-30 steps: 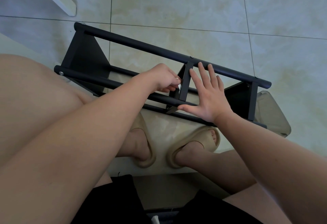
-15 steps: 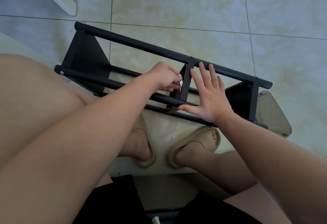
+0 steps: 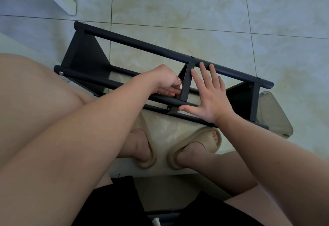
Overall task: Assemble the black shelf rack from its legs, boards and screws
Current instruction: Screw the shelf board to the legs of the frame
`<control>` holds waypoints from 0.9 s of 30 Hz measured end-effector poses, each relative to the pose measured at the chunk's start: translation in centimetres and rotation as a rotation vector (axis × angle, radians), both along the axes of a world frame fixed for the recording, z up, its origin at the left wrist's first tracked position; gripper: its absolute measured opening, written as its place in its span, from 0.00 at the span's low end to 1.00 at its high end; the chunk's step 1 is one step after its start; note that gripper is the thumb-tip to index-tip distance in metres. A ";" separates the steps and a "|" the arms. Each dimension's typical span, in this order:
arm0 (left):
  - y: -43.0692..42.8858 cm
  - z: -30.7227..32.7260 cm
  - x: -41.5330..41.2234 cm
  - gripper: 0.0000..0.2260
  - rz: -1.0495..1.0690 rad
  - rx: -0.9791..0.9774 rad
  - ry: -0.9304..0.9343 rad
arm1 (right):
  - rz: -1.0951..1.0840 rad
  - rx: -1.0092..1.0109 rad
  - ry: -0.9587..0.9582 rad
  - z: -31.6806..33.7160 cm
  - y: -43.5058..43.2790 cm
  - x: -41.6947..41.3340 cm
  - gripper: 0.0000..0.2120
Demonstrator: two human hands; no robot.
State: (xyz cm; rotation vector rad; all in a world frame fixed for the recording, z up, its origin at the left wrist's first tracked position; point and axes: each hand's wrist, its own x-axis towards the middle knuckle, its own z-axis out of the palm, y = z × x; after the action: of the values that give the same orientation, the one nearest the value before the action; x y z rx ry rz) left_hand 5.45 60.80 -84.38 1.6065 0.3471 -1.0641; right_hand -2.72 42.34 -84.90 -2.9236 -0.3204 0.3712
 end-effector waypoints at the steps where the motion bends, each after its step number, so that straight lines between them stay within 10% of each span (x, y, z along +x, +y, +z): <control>1: 0.0 0.0 0.0 0.04 0.002 0.003 0.016 | 0.001 -0.003 0.001 0.0 0.0 0.0 0.57; 27: 1.1 0.4 0.2 0.08 -0.294 0.121 -0.015 | -0.004 -0.006 -0.009 -0.3 0.2 -0.3 0.58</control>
State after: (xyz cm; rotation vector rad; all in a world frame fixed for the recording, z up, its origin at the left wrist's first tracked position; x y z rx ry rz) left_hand 5.65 61.90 -83.96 1.8117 0.1694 -1.2715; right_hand -3.06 42.54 -85.17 -2.9325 -0.3144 0.3594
